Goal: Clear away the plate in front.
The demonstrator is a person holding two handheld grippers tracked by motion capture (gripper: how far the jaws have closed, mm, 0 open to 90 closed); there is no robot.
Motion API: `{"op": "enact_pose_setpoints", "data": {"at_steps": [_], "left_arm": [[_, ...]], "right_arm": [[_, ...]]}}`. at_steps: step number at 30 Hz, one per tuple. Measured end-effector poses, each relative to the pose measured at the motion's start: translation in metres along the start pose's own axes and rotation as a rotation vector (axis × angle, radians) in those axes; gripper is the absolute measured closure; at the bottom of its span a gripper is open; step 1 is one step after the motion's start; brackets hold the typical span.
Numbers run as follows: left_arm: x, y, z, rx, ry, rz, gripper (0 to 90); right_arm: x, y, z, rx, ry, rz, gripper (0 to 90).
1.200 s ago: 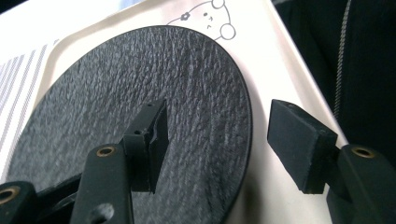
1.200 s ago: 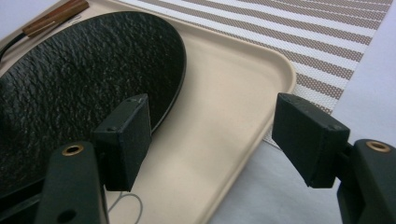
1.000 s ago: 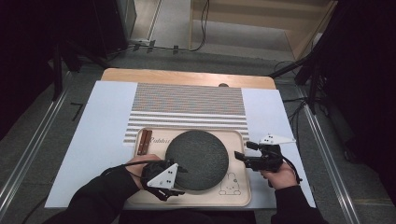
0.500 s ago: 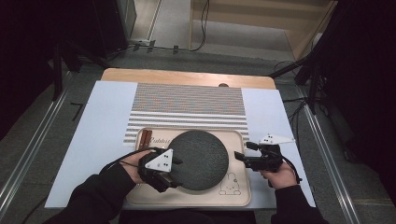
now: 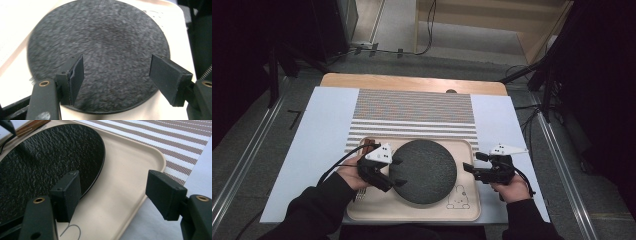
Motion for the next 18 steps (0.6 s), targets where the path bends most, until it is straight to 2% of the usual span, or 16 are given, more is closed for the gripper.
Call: {"op": "enact_pose_setpoints", "data": {"at_steps": [3, 5, 9, 18], "left_arm": [[-0.003, -0.005, 0.0, -0.052, 0.018, -0.017, 28.2], [-0.004, -0.008, 0.0, -0.078, 0.016, -0.045, 28.1], [-0.009, -0.017, 0.003, -0.177, 0.044, -0.06, 27.3], [-0.022, -0.03, 0.01, -0.316, 0.097, -0.12, 27.2]], "right_arm": [[0.0, 0.0, 0.0, 0.0, 0.0, 0.0, 26.6], [0.0, 0.0, 0.0, 0.0, 0.0, -0.001, 26.6], [0.0, 0.0, 0.0, -0.001, -0.001, -0.002, 26.5], [0.0, 0.0, 0.0, -0.002, -0.004, -0.002, 26.6]]}}
Point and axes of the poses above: each handheld gripper's, and its own axes: x roughly forward along the jaws, z roughly out of its underside, y roughly to its right, the point moved 1 cm from there along x, roughly forward along the jaws, and after that the axes turned 3 degrees about -y, right-handed, at the moved point
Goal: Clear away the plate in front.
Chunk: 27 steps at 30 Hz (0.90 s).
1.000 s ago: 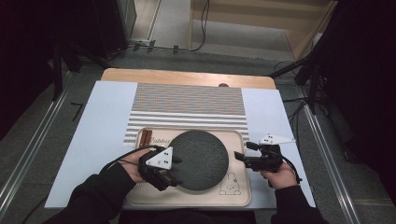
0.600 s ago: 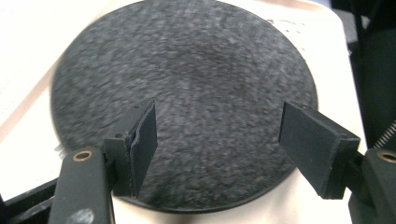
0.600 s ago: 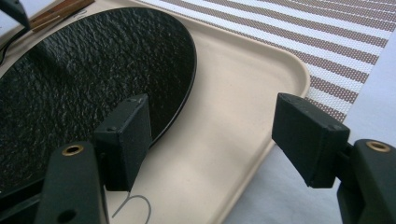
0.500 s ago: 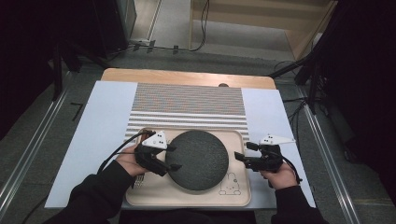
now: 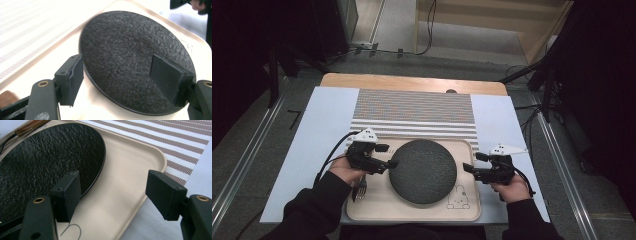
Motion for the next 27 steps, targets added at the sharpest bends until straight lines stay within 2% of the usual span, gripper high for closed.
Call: {"op": "enact_pose_setpoints", "data": {"at_steps": [4, 6, 9, 20, 24, 27], "left_arm": [[-0.005, -0.004, 0.003, -0.051, 0.021, -0.04, 27.2], [-0.007, -0.007, 0.005, -0.089, 0.017, -0.073, 27.2], [-0.012, -0.012, 0.009, -0.12, 0.021, -0.099, 27.2], [-0.03, -0.019, 0.025, -0.187, 0.031, -0.164, 27.2], [-0.036, -0.023, 0.03, -0.226, 0.046, -0.172, 27.2], [-0.039, -0.026, 0.035, -0.238, 0.046, -0.185, 27.2]], "right_arm": [[0.0, 0.0, 0.0, 0.0, -0.001, -0.001, 26.6], [0.0, 0.0, 0.0, 0.002, -0.002, -0.002, 26.6], [0.0, 0.0, 0.0, 0.002, -0.005, -0.003, 26.6], [0.001, 0.0, 0.001, 0.001, -0.012, -0.005, 26.5], [0.002, -0.001, 0.001, 0.001, -0.013, -0.007, 26.6], [0.002, -0.001, 0.001, -0.001, -0.015, -0.007, 26.5]]}}
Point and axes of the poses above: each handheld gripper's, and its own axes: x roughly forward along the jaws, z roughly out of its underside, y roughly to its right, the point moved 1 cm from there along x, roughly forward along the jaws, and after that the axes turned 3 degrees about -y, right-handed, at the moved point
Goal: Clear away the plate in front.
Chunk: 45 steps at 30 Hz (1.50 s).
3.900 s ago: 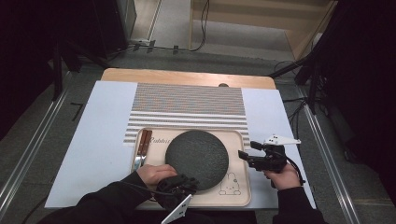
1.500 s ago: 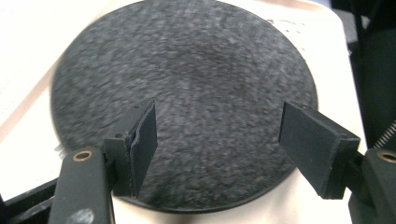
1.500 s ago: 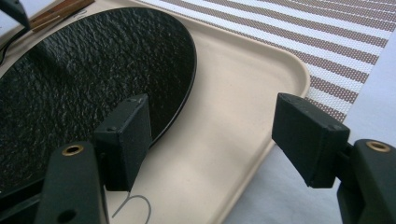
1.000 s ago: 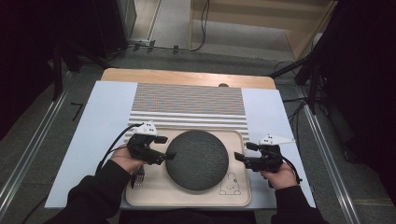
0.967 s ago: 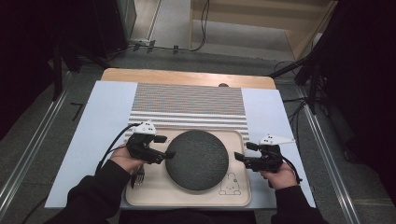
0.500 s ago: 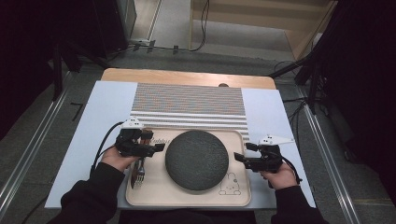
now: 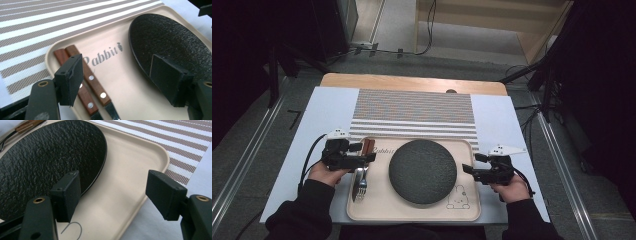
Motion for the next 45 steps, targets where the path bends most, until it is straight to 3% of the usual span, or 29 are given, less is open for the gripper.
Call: {"op": "enact_pose_setpoints", "data": {"at_steps": [10, 22, 27, 45], "left_arm": [[-0.01, -0.009, 0.011, -0.019, -0.001, -0.041, 27.2], [-0.02, -0.03, 0.021, -0.08, 0.016, -0.109, 27.2], [-0.022, -0.035, 0.023, -0.081, 0.005, -0.142, 27.2], [-0.02, -0.037, 0.024, -0.085, -0.012, -0.146, 27.2]], "right_arm": [[0.001, 0.001, 0.001, -0.004, -0.008, 0.005, 26.2], [0.002, 0.001, 0.002, -0.005, -0.021, 0.008, 26.2], [0.003, 0.001, 0.002, -0.009, -0.028, 0.009, 26.2], [0.004, 0.0, 0.002, -0.011, -0.032, 0.004, 26.2]]}}
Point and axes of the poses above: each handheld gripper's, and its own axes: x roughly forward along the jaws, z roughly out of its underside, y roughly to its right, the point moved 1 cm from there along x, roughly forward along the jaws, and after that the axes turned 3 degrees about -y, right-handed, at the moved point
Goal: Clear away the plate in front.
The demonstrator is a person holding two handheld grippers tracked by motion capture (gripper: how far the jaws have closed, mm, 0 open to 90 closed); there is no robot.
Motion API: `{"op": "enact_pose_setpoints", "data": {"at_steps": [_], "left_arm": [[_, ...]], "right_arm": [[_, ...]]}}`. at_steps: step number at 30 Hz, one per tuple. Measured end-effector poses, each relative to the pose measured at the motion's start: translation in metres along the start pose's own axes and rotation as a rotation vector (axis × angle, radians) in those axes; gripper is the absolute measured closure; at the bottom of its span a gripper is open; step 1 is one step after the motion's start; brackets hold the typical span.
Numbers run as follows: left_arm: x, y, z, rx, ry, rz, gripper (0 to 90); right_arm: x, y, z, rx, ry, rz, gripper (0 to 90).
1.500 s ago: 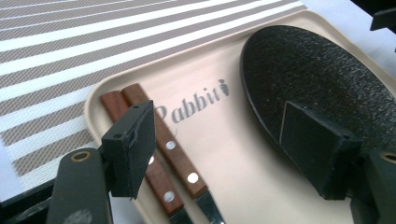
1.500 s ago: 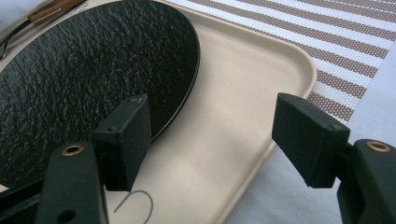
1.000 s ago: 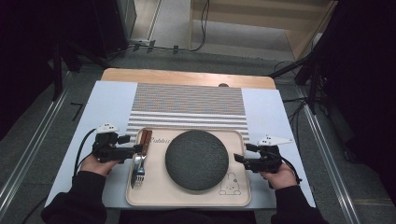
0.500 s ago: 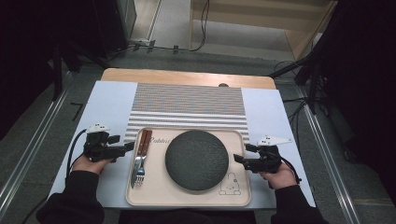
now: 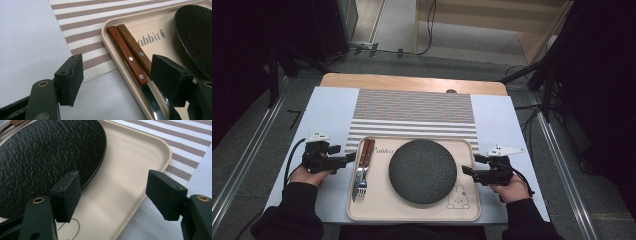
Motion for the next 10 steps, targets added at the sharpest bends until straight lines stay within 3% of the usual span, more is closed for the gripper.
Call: {"op": "enact_pose_setpoints", "data": {"at_steps": [10], "left_arm": [[0.0014, 0.0002, 0.0, 0.007, -0.009, 0.005, 27.2]], "right_arm": [[0.0005, 0.0002, 0.0001, 0.0, -0.004, -0.002, 26.2]]}}
Point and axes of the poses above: each handheld gripper's, and its own axes: x roughly forward along the jaws, z roughly out of its underside, y roughly to its right, the point moved 1 cm from there along x, roughly forward along the jaws, and after that the axes turned 3 degrees about -y, right-handed, at the moved point
